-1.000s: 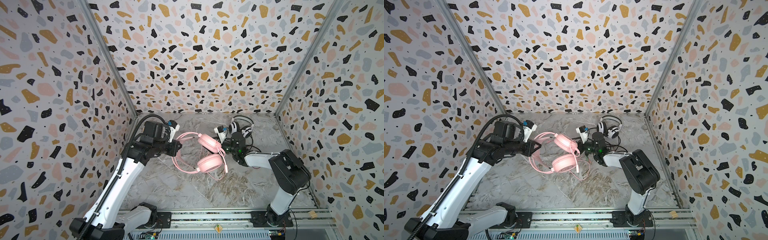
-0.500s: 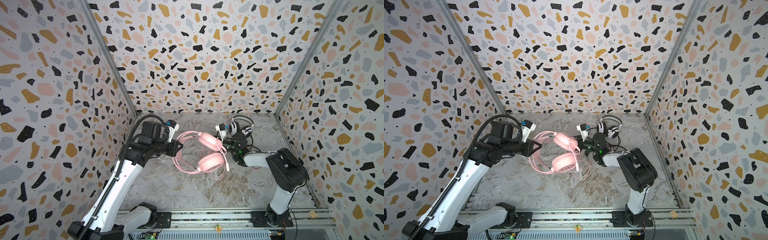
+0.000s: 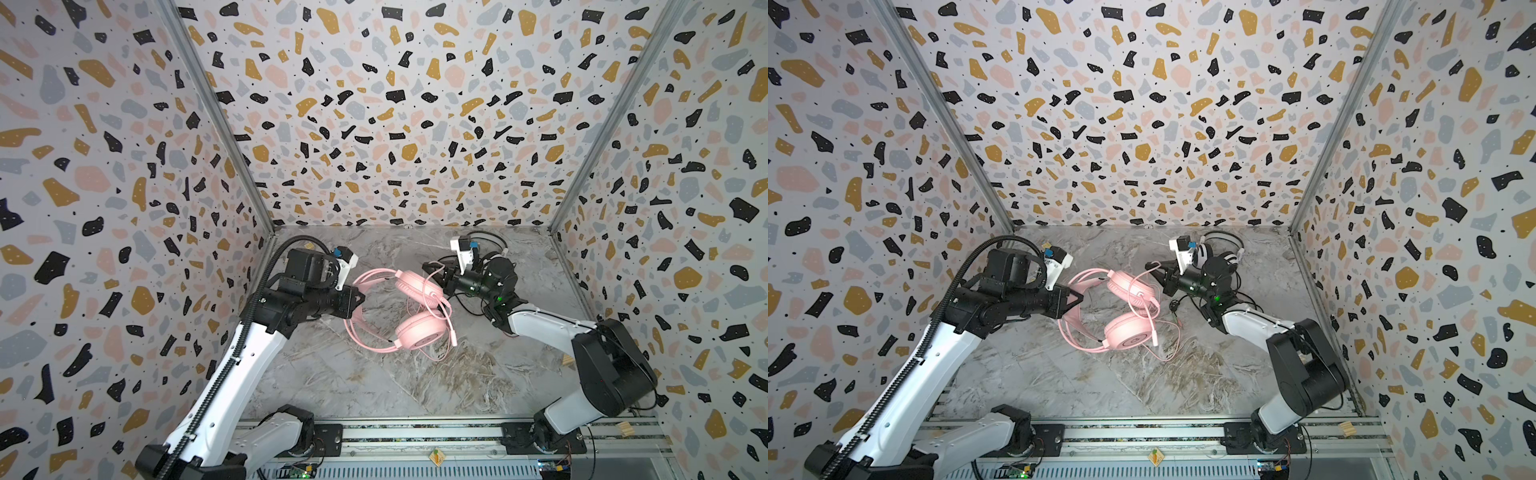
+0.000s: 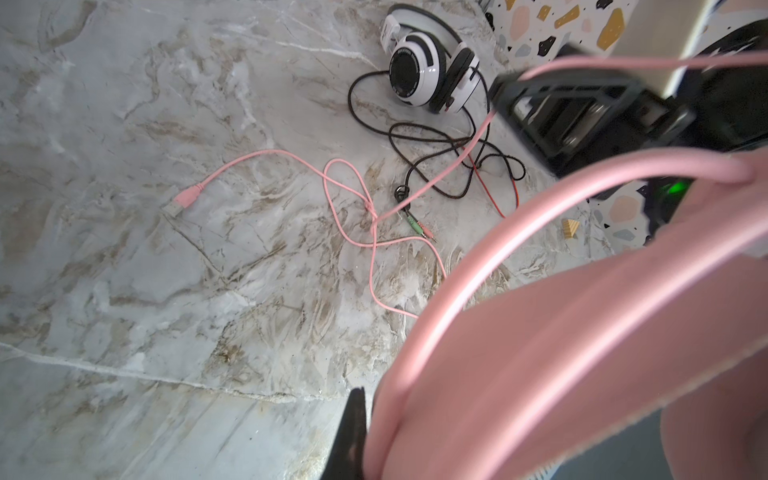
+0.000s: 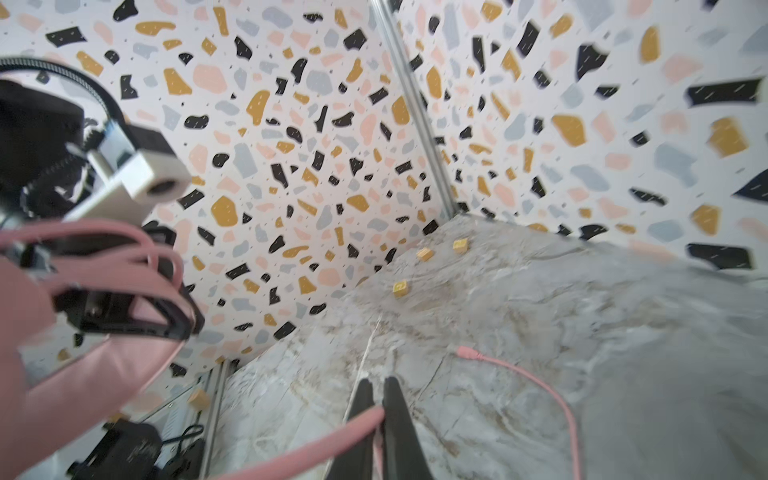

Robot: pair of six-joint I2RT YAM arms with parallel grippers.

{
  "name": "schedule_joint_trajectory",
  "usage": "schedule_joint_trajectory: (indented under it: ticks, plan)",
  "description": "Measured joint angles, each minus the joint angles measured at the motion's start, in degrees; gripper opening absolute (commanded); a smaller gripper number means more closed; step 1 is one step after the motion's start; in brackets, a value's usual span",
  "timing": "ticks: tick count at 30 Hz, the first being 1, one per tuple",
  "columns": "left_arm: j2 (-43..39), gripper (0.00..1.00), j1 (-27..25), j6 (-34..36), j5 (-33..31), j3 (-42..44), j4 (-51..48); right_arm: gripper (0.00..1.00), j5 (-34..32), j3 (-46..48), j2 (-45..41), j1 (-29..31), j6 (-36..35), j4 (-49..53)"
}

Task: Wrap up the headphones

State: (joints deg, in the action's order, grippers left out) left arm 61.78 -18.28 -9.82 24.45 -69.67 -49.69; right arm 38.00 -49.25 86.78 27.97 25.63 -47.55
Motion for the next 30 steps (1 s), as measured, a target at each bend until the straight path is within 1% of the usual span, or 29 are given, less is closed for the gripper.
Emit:
schedule_joint_trajectory:
  ticks: [4, 7, 12, 15, 19, 23, 30]
  plan:
    - [-0.1, 0.00, 0.0, 0.0, 0.1, 2.5, 0.4, 0.01, -4.4, -7.9, -3.3, 0.0, -8.2, 12.2]
    - [-0.1, 0.00, -0.1, 0.0, 0.3, 3.4, 1.2, 0.00, -6.5, -13.0, -4.0, 0.1, -12.6, 18.1]
    - [-0.1, 0.00, -1.6, -0.5, 1.1, 3.9, 3.1, 0.00, -7.7, -20.5, -2.2, 1.0, -17.6, 26.9]
    - [-0.1, 0.00, -3.5, -1.0, 1.1, 4.0, 4.0, 0.00, -10.0, -23.6, 0.2, 3.7, -20.7, 31.1]
    - [-0.2, 0.00, -5.4, -1.6, 1.2, 4.1, 4.9, 0.01, -12.2, -26.7, 4.5, 6.4, -23.1, 36.4]
    - [-0.5, 0.00, -5.9, -2.0, 1.5, 4.1, 5.2, 0.01, -13.5, -28.7, 8.2, 6.9, -23.9, 40.4]
    - [-1.1, 0.00, -6.3, -4.1, 3.0, 4.1, 7.7, 0.01, -13.7, -29.3, 9.8, 9.2, -24.3, 42.9]
